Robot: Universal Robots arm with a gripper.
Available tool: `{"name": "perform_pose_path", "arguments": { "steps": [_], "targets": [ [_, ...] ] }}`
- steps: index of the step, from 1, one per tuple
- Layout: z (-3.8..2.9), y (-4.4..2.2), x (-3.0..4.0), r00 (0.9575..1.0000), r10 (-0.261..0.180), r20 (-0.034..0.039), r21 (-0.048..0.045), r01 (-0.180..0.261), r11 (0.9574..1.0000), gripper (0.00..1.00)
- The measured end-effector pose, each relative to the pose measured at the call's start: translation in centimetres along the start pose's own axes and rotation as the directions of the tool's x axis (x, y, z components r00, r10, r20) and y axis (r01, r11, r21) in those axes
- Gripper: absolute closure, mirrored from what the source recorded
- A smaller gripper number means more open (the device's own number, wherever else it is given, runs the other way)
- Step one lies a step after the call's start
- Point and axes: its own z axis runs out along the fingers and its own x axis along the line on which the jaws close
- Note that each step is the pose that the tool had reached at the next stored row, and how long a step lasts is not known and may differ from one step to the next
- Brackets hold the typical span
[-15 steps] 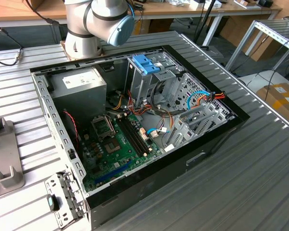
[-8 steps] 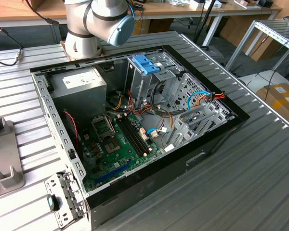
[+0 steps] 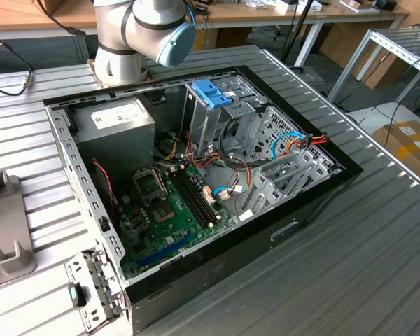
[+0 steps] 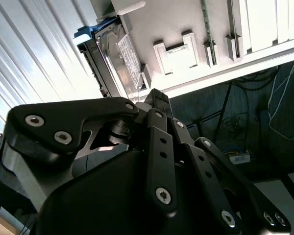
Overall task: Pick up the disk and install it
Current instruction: 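Pick up the disk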
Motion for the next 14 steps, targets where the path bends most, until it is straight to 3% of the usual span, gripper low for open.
{"name": "perform_pose_path", "arguments": {
  "steps": [14],
  "targets": [
    [0.0,0.0,0.0,0.9973,-0.073,-0.0032,-0.0019,0.073,0.9973,0.9]
  ]
}}
